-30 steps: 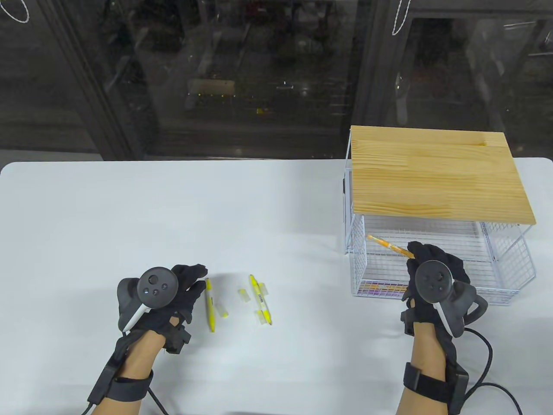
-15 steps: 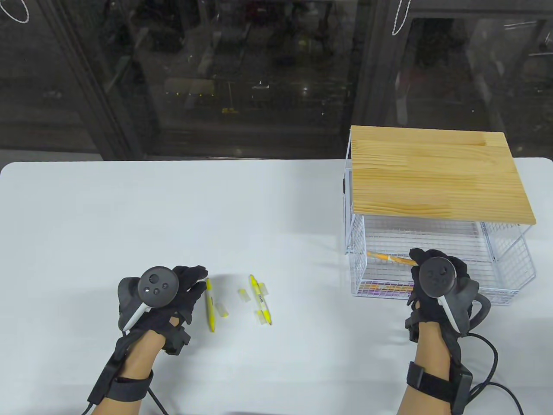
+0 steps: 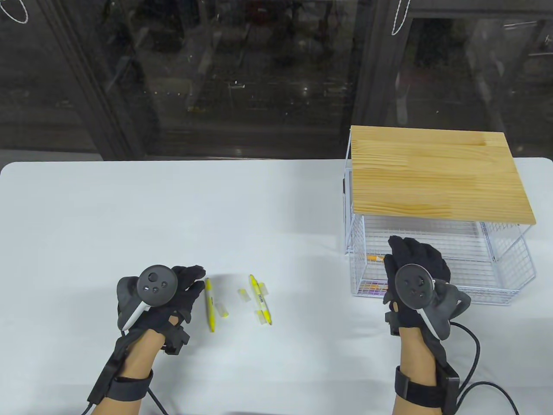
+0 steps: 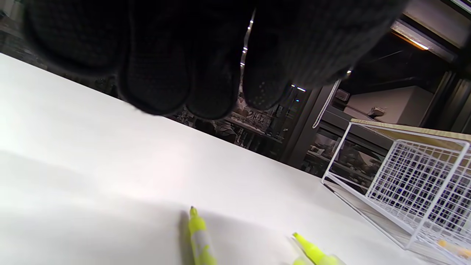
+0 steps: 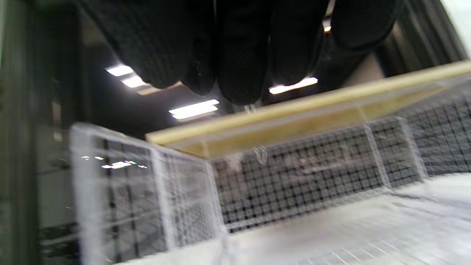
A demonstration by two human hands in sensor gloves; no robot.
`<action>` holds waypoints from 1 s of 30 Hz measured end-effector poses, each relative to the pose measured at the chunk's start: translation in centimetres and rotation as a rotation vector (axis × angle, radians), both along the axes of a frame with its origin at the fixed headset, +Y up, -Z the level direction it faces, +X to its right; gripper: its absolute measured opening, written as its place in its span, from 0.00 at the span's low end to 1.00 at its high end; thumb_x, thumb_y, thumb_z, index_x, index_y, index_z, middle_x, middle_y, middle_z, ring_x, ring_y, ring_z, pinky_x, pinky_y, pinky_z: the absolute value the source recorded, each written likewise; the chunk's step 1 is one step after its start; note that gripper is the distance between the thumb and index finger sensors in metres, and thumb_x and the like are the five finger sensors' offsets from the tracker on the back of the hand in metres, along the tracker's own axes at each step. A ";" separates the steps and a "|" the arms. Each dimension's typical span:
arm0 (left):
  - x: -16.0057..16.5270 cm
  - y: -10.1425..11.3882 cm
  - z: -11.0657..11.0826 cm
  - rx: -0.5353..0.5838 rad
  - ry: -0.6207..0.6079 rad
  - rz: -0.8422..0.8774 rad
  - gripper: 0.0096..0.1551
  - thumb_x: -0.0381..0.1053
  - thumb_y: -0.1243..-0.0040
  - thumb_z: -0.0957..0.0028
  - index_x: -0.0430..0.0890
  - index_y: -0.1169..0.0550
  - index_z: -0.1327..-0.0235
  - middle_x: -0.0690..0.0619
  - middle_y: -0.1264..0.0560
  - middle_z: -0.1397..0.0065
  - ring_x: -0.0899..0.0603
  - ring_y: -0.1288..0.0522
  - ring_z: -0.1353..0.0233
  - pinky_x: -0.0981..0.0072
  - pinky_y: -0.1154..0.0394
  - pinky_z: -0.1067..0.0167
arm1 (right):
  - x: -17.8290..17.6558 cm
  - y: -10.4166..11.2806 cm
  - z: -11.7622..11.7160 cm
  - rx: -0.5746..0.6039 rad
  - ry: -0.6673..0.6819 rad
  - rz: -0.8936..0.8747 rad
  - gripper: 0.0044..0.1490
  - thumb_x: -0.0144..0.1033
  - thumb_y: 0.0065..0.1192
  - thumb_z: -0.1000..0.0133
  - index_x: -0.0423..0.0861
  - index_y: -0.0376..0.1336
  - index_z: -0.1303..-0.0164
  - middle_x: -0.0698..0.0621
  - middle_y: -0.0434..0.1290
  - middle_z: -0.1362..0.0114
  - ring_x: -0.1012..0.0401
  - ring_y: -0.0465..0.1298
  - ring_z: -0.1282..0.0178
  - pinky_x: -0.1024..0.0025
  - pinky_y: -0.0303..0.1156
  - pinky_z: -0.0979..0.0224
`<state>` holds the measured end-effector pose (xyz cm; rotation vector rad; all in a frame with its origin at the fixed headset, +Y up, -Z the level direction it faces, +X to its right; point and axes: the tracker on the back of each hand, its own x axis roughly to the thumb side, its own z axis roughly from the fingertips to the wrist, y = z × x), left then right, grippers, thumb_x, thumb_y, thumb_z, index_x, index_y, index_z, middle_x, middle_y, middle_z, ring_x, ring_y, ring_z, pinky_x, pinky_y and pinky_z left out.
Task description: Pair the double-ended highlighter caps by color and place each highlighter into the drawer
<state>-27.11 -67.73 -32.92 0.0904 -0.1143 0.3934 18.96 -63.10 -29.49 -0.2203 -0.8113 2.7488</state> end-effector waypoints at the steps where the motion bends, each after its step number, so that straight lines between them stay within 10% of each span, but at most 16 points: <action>1: -0.1 0.0 0.0 -0.003 0.005 0.002 0.28 0.57 0.34 0.57 0.53 0.14 0.43 0.48 0.15 0.38 0.34 0.17 0.45 0.43 0.19 0.55 | -0.8 0.5 0.2 0.020 0.022 0.018 0.28 0.47 0.69 0.48 0.55 0.73 0.36 0.51 0.79 0.32 0.46 0.75 0.34 0.47 0.70 0.32; 7: -0.3 -0.1 -0.1 -0.021 0.022 0.005 0.28 0.57 0.34 0.57 0.53 0.14 0.43 0.48 0.15 0.39 0.34 0.17 0.46 0.43 0.19 0.56 | -7.4 2.7 0.4 -0.008 0.194 0.081 0.27 0.52 0.65 0.47 0.52 0.77 0.43 0.49 0.83 0.39 0.48 0.83 0.45 0.53 0.78 0.42; 15: -0.3 -0.2 -0.1 -0.035 0.030 -0.010 0.28 0.57 0.34 0.57 0.53 0.14 0.43 0.48 0.15 0.40 0.34 0.17 0.47 0.43 0.19 0.57 | -13.1 0.5 -2.3 -0.217 0.320 0.045 0.30 0.54 0.64 0.46 0.50 0.77 0.41 0.46 0.83 0.39 0.44 0.84 0.45 0.51 0.80 0.44; 30: 0.8 -1.6 -0.6 -0.079 0.091 -0.120 0.27 0.58 0.31 0.59 0.51 0.12 0.47 0.48 0.13 0.45 0.35 0.15 0.52 0.45 0.18 0.59 | -13.4 -5.7 -2.8 -0.304 0.316 0.014 0.30 0.54 0.63 0.47 0.50 0.76 0.41 0.46 0.82 0.37 0.43 0.81 0.42 0.49 0.78 0.42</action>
